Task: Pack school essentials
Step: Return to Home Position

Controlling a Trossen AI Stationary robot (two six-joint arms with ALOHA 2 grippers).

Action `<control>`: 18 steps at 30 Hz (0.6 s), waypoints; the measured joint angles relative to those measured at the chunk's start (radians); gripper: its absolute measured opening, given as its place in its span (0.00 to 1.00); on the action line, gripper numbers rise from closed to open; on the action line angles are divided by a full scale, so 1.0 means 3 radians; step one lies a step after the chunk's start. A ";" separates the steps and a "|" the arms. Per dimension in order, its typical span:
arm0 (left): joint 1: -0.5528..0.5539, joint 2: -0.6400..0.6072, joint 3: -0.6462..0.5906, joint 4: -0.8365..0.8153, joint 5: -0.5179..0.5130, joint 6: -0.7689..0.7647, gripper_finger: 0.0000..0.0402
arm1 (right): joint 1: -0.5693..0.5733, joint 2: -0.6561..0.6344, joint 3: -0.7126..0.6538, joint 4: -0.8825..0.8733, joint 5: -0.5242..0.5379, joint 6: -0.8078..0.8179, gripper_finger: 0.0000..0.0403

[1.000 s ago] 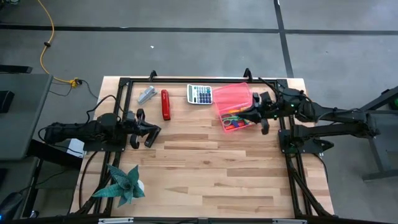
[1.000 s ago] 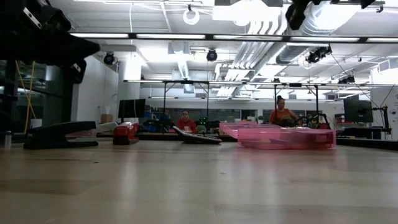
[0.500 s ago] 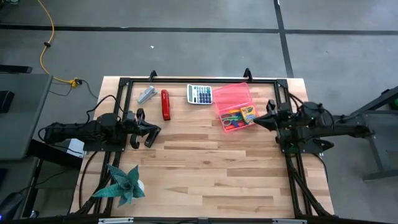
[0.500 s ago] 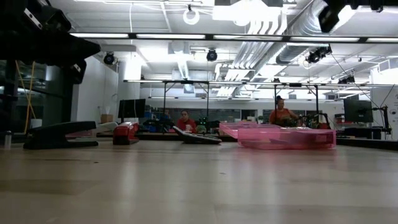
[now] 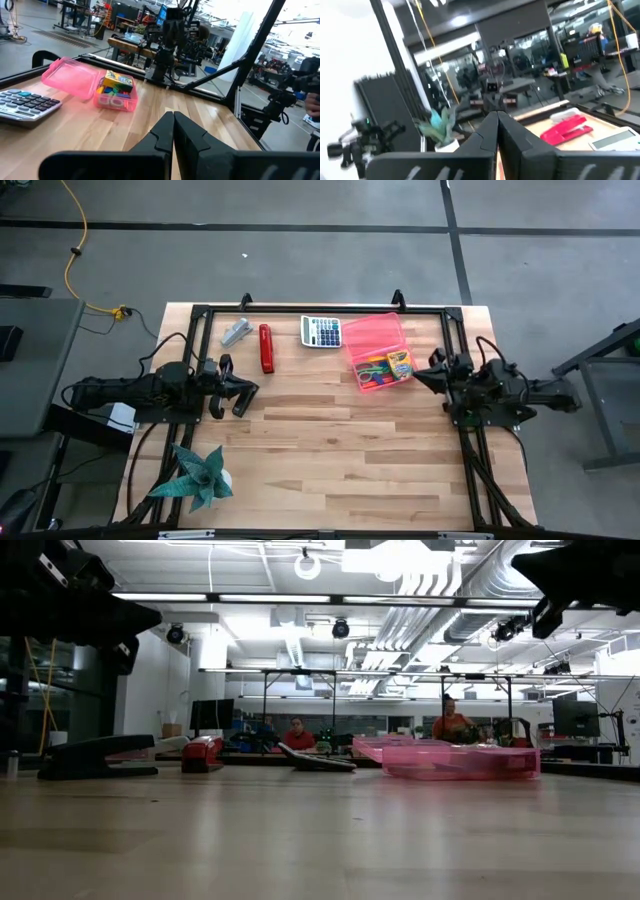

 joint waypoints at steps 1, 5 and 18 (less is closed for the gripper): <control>0.0000 -0.0001 0.0000 0.0000 0.0000 0.0000 0.00 | 0.0015 0.0005 -0.0071 0.0152 0.0012 0.0024 0.00; 0.0000 0.0000 0.0000 -0.0001 -0.0001 0.0000 0.00 | 0.0196 0.0080 -0.0310 0.0519 0.0294 0.0002 0.00; 0.0000 -0.0001 0.0000 0.0000 -0.0002 0.0001 0.00 | 0.0335 0.0004 -0.0300 -0.0359 0.0502 -0.0438 0.00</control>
